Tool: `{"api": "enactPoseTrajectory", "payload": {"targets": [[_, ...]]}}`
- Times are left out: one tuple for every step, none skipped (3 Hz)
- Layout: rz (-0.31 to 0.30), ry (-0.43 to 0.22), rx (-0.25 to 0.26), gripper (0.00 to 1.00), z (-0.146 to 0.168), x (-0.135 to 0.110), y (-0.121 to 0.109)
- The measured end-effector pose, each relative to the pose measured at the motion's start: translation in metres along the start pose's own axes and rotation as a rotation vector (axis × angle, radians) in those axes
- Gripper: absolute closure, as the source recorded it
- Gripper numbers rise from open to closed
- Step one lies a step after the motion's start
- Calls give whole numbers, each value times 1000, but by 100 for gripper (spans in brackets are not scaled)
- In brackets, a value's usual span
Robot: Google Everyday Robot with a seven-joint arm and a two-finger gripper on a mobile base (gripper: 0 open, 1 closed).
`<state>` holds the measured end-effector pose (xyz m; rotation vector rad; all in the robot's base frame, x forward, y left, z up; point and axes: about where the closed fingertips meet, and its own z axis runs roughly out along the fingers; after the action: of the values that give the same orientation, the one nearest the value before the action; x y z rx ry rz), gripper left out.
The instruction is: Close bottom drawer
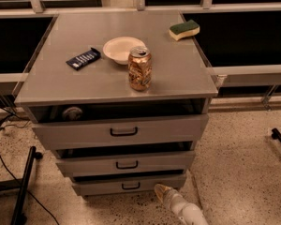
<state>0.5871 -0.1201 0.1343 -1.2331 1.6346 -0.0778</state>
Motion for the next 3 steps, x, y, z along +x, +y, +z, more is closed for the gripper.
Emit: {"api": "enactPoseTrajectory", "payload": {"targets": [[-2, -1, 5, 100, 2, -3, -1], [26, 19, -53, 100, -8, 0, 8], [97, 47, -163, 100, -22, -27, 10]]}}
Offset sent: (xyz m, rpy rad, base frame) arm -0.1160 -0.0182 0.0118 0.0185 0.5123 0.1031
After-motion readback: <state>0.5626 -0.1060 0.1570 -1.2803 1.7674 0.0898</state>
